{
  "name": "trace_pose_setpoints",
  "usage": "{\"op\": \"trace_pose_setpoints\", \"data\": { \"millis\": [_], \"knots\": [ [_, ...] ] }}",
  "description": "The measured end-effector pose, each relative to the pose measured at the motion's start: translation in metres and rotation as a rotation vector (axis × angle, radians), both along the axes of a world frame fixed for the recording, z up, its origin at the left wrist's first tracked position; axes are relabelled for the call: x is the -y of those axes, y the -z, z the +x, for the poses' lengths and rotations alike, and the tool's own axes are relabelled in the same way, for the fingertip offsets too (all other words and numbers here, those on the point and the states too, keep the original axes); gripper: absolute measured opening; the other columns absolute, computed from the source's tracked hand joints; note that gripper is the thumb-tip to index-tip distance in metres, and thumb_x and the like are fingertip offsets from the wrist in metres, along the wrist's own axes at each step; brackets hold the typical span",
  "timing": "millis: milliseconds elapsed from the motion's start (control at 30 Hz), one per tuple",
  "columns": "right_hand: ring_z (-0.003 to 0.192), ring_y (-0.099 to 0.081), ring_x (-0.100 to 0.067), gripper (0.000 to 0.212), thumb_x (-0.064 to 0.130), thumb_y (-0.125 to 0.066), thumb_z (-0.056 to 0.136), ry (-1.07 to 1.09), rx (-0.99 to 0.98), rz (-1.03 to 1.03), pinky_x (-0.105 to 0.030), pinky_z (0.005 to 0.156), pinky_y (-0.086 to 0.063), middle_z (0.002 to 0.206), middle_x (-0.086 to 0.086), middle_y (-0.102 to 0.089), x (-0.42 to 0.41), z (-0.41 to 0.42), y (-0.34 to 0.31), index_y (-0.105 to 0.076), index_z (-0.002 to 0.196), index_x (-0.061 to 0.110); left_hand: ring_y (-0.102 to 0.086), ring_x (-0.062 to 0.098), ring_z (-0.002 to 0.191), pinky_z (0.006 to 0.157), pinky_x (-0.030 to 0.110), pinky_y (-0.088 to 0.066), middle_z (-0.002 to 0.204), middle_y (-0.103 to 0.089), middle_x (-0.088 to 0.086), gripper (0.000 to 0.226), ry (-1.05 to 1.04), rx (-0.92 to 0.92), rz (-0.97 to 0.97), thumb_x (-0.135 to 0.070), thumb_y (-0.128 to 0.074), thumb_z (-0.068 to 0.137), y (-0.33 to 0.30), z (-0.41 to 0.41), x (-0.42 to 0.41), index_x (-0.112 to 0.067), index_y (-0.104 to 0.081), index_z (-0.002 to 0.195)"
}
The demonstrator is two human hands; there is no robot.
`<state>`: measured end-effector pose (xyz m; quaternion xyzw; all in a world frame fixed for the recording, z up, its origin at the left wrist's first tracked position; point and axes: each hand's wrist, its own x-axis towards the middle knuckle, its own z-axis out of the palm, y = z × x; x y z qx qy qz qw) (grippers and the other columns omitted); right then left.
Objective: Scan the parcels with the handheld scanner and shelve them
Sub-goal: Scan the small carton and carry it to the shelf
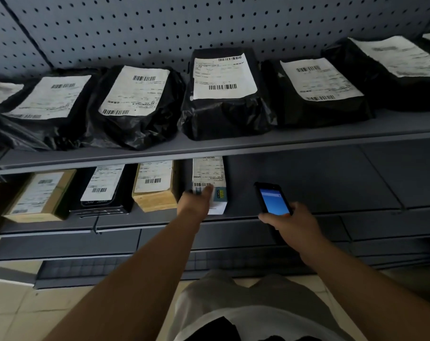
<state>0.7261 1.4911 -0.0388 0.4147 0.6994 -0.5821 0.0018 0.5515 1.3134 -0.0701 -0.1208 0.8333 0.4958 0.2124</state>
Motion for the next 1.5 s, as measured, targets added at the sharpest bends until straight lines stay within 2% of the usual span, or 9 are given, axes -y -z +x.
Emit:
{"op": "trace_pose_setpoints", "data": {
  "millis": [300,667,900,1033,1133,1267,1333,1400,1500],
  "knots": [
    [0.107,-0.06,-0.023,0.102,0.049,-0.089,0.075,0.02,-0.028,-0.014,-0.039,0.088,-0.05,0.113,0.0,-0.06,-0.004,-0.003,0.007,-0.037,0.156,0.014,-0.065,0.036,0.115,0.107,0.047,-0.052,0.112,-0.065,0.012,0.06,0.022,-0.007,-0.054,-0.059,-0.065,0.097,0.005,-0.006,-0.009,-0.008,-0.062,0.13],
    [0.108,-0.062,-0.025,0.102,0.048,-0.092,0.072,0.004,0.034,-0.028,-0.04,0.088,-0.053,0.121,-0.006,-0.063,0.003,0.014,-0.023,-0.04,0.153,0.013,-0.061,0.034,0.122,0.1,0.041,-0.049,0.138,-0.062,0.009,0.066,0.014,-0.019,-0.067,-0.054,-0.068,0.096,-0.028,0.012,0.007,-0.018,-0.048,0.148],
    [0.094,-0.064,-0.023,0.088,0.044,-0.092,0.073,-0.053,0.124,-0.041,-0.034,0.069,-0.049,0.108,-0.007,-0.065,0.016,0.026,-0.073,-0.047,0.142,0.01,-0.063,0.034,0.108,0.079,0.035,-0.046,0.139,-0.059,0.015,0.068,0.036,0.07,-0.214,-0.051,-0.064,0.099,-0.07,0.057,0.038,-0.02,-0.041,0.155],
    [0.092,-0.064,-0.024,0.073,0.044,-0.091,0.073,-0.117,0.162,-0.047,-0.043,0.081,-0.054,0.102,-0.006,-0.065,0.022,0.033,-0.093,-0.054,0.128,0.012,-0.067,0.027,0.081,0.065,0.031,-0.05,0.128,-0.066,0.016,0.069,-0.007,0.125,-0.25,-0.055,-0.063,0.098,-0.091,0.078,0.055,-0.02,-0.043,0.154],
    [0.095,-0.062,-0.02,0.082,0.046,-0.09,0.075,-0.196,0.158,-0.037,-0.039,0.083,-0.05,0.108,-0.002,-0.063,0.025,0.036,-0.105,-0.051,0.138,0.012,-0.063,0.018,0.066,0.063,0.028,-0.049,0.122,-0.07,0.014,0.067,-0.041,0.137,-0.265,-0.054,-0.062,0.099,-0.105,0.098,0.063,-0.018,-0.044,0.153],
    [0.109,-0.06,-0.027,0.091,0.047,-0.089,0.077,-0.322,0.158,-0.036,-0.037,0.083,-0.046,0.131,-0.009,-0.058,0.028,0.031,-0.119,-0.045,0.148,0.011,-0.068,0.023,0.095,0.08,0.034,-0.053,0.14,-0.062,0.01,0.068,-0.087,0.114,-0.281,-0.054,-0.064,0.098,-0.122,0.13,0.077,-0.018,-0.046,0.152],
    [0.101,-0.06,-0.025,0.084,0.043,-0.089,0.078,-0.381,0.141,-0.039,-0.034,0.079,-0.046,0.123,-0.009,-0.059,0.035,0.026,-0.124,-0.048,0.142,0.009,-0.064,0.029,0.119,0.083,0.032,-0.05,0.146,-0.058,0.01,0.066,-0.08,0.084,-0.319,-0.054,-0.064,0.098,-0.127,0.147,0.086,-0.018,-0.048,0.152],
    [0.092,-0.059,-0.02,0.076,0.038,-0.09,0.079,-0.456,0.142,-0.035,-0.032,0.074,-0.047,0.118,-0.008,-0.06,0.049,0.023,-0.126,-0.05,0.136,0.008,-0.06,0.029,0.125,0.08,0.029,-0.049,0.149,-0.054,0.008,0.066,-0.079,0.07,-0.366,-0.054,-0.061,0.1,-0.133,0.168,0.099,-0.019,-0.046,0.153],
    [0.091,-0.058,-0.019,0.075,0.035,-0.09,0.079,-0.556,0.149,-0.071,-0.036,0.077,-0.047,0.113,-0.003,-0.058,0.076,0.018,-0.129,-0.048,0.137,0.011,-0.058,0.03,0.127,0.098,0.037,-0.051,0.149,-0.052,0.01,0.065,-0.109,0.052,-0.443,-0.055,-0.058,0.101,-0.136,0.192,0.124,-0.019,-0.045,0.153]
  ]
}}
